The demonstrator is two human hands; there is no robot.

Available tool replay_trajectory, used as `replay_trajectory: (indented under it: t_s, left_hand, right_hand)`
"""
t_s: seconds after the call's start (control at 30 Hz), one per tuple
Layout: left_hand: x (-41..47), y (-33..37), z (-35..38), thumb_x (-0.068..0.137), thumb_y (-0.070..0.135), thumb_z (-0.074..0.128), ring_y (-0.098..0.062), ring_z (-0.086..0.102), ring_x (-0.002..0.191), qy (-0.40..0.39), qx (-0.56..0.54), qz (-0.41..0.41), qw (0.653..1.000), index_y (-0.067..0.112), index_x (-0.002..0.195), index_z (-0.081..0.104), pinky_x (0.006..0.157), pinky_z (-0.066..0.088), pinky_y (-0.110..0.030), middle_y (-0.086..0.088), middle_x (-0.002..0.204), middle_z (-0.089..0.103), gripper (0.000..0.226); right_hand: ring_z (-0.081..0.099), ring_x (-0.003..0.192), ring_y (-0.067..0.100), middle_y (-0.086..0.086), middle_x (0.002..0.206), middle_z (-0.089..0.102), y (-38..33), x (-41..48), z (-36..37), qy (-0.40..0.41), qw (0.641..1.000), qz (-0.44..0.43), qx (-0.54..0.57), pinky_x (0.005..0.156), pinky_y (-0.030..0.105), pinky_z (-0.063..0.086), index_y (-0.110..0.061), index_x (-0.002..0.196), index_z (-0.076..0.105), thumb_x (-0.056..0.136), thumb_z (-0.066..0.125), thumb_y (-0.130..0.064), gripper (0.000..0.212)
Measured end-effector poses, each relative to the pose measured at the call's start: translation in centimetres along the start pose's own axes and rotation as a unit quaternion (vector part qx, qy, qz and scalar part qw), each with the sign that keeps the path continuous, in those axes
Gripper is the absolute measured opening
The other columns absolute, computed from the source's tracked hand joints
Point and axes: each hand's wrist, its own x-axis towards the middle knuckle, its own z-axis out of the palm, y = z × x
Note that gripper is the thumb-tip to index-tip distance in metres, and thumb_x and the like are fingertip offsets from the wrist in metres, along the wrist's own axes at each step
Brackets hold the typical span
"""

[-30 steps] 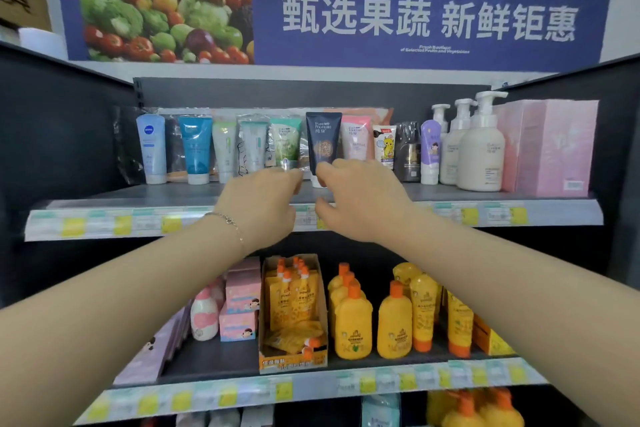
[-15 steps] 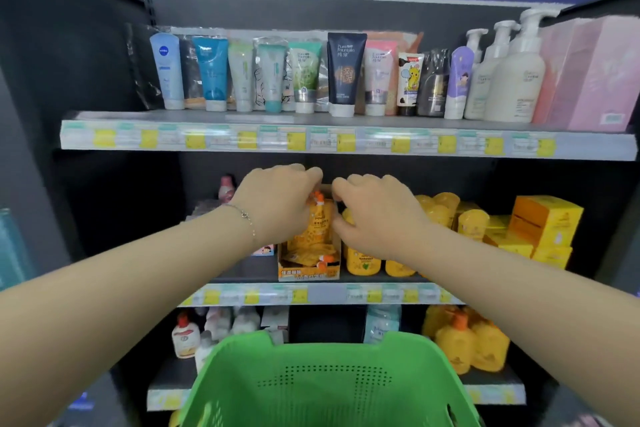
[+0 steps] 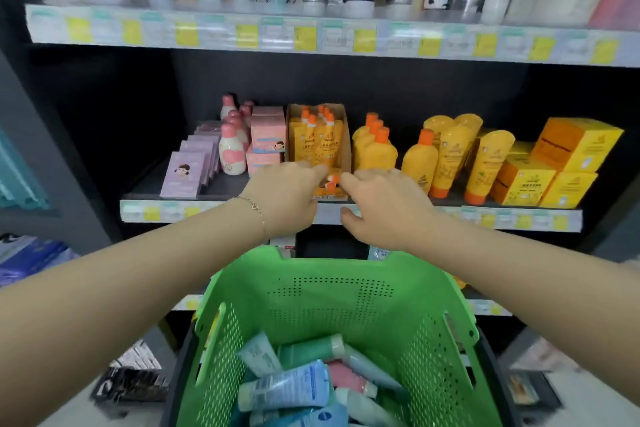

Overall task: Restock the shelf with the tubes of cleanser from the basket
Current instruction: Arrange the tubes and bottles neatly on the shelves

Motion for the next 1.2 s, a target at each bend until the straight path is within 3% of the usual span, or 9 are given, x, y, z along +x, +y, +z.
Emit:
replay_trajectory:
  t_s: [0.1, 0.3, 0.67, 0.77, 0.93, 1.07, 1.2]
  left_hand:
    - [-0.7, 0.3, 2.1, 0.089, 0.023, 0.050, -0.025, 0.059, 0.100, -0.016, 0.007, 0.003, 1.000, 0.023, 0.120, 0.047, 0.065, 0.036, -0.031, 0.000, 0.114, 0.059, 0.031]
    - [-2.1, 0.6, 6.6, 0.089, 0.026, 0.050, -0.027, 0.059, 0.098, -0.073, -0.035, -0.005, 0.997, 0.022, 0.114, 0.050, 0.071, 0.047, -0.035, -0.001, 0.113, 0.060, 0.026]
    - [-5.2, 1.4, 14.4, 0.090, 0.025, 0.050, -0.023, 0.061, 0.100, -0.177, -0.054, 0.003, 0.983, 0.020, 0.121, 0.050, 0.075, 0.054, -0.038, 0.000, 0.116, 0.060, 0.031]
    - [-5.9, 2.3, 15.9, 0.092, 0.026, 0.051, -0.021, 0.060, 0.095, -0.227, -0.071, 0.030, 0.971, 0.020, 0.124, 0.048, 0.072, 0.055, -0.038, 0.000, 0.110, 0.058, 0.033]
    - [-6.9, 3.2, 18.5, 0.092, 0.028, 0.053, -0.017, 0.057, 0.086, -0.287, -0.093, 0.056, 0.952, 0.018, 0.125, 0.048, 0.072, 0.055, -0.033, 0.002, 0.098, 0.054, 0.035]
    - [-8.2, 4.0, 22.0, 0.091, 0.025, 0.055, -0.018, 0.057, 0.086, -0.373, -0.118, 0.043, 0.919, 0.020, 0.124, 0.047, 0.073, 0.054, -0.034, 0.001, 0.101, 0.055, 0.034]
    - [-10.3, 4.6, 25.2, 0.086, 0.013, 0.055, -0.023, 0.058, 0.094, -0.462, -0.100, 0.055, 0.880, 0.034, 0.141, 0.031, 0.071, 0.054, -0.037, -0.003, 0.115, 0.052, 0.064]
  right_hand:
    - [0.057, 0.093, 0.028, 0.004, 0.104, 0.060, -0.4, -0.9, 1.2, -0.030, 0.999, 0.008, 0.018, 0.069, 0.033, 0.031, -0.014, 0.114, 0.050, 0.094, 0.046, -0.038, 0.031]
    - [0.059, 0.094, 0.028, 0.004, 0.102, 0.060, -1.5, -3.0, 4.9, -0.095, 0.993, 0.036, 0.060, 0.071, 0.035, 0.042, -0.016, 0.112, 0.051, 0.093, 0.046, -0.039, 0.030]
    - [0.061, 0.093, 0.029, 0.006, 0.106, 0.063, -2.8, -6.8, 12.3, -0.185, 0.979, 0.035, 0.076, 0.069, 0.034, 0.040, -0.015, 0.112, 0.051, 0.091, 0.047, -0.035, 0.030]
    - [0.061, 0.089, 0.027, 0.005, 0.103, 0.063, -3.3, -7.8, 13.8, -0.214, 0.971, 0.035, 0.097, 0.067, 0.031, 0.037, -0.015, 0.113, 0.052, 0.091, 0.047, -0.033, 0.028]
    - [0.058, 0.073, 0.021, 0.000, 0.087, 0.058, -4.1, -9.2, 16.0, -0.259, 0.957, 0.041, 0.123, 0.062, 0.032, 0.049, -0.016, 0.108, 0.052, 0.090, 0.048, -0.030, 0.023]
    - [0.058, 0.076, 0.022, 0.002, 0.091, 0.059, -4.3, -9.9, 17.5, -0.289, 0.947, 0.052, 0.132, 0.066, 0.034, 0.050, -0.016, 0.108, 0.052, 0.091, 0.048, -0.033, 0.024]
    - [0.060, 0.079, 0.023, 0.002, 0.094, 0.061, -3.8, -10.4, 18.6, -0.319, 0.935, 0.073, 0.139, 0.068, 0.037, 0.055, -0.018, 0.109, 0.051, 0.092, 0.049, -0.037, 0.025]
